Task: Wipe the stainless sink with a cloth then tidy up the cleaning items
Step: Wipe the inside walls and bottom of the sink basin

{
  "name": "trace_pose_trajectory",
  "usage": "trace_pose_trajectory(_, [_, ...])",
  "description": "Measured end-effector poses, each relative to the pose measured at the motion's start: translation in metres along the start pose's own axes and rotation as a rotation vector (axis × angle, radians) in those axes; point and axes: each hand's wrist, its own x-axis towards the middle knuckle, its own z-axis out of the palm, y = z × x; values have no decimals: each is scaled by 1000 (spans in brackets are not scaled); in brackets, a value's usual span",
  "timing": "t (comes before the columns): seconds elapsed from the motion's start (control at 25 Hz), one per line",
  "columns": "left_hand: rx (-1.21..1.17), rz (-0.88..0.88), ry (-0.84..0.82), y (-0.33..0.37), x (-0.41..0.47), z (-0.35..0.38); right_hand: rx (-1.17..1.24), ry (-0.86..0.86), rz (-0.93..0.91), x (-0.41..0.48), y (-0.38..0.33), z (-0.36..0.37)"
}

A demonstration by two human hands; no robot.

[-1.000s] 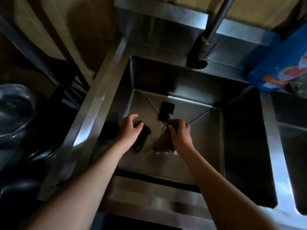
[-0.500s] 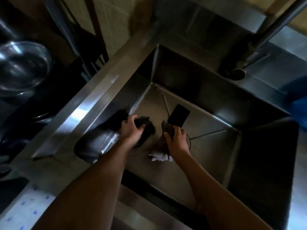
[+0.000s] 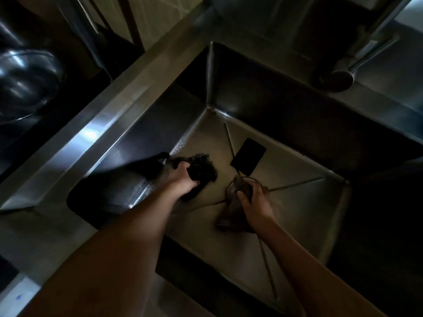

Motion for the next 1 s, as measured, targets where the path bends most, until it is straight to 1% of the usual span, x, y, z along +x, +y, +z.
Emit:
trace_pose_trajectory(0.12, [-16, 55, 9, 16, 6, 12, 25, 42, 30, 6, 8, -4])
trace_pose_trajectory(0.2, [-68, 79, -5, 26, 9, 20, 38, 66, 48, 8, 13, -6])
trace_pose_trajectory(0.36, [-141, 111, -24, 38, 11, 34, 40, 75, 62, 10, 25, -11])
trace_pose_trajectory(0.48, [-162, 156, -81, 44, 10, 38, 33, 88, 61, 10, 29, -11])
trace_pose_trajectory(0.6, [-158, 163, -136, 45, 2, 33, 52, 83, 25, 8, 24, -9])
trace_pose_trajectory(0.68, [-146, 198, -128, 45, -5, 16, 54, 83, -32, 5, 19, -5])
trace_pose_trajectory(0.92, [-173, 459, 39, 39, -64, -79, 0, 12, -122, -6, -27, 13])
trace_pose_trajectory(1.0, [-106, 540, 121, 23, -85, -105, -37, -39, -206, -13, -44, 26])
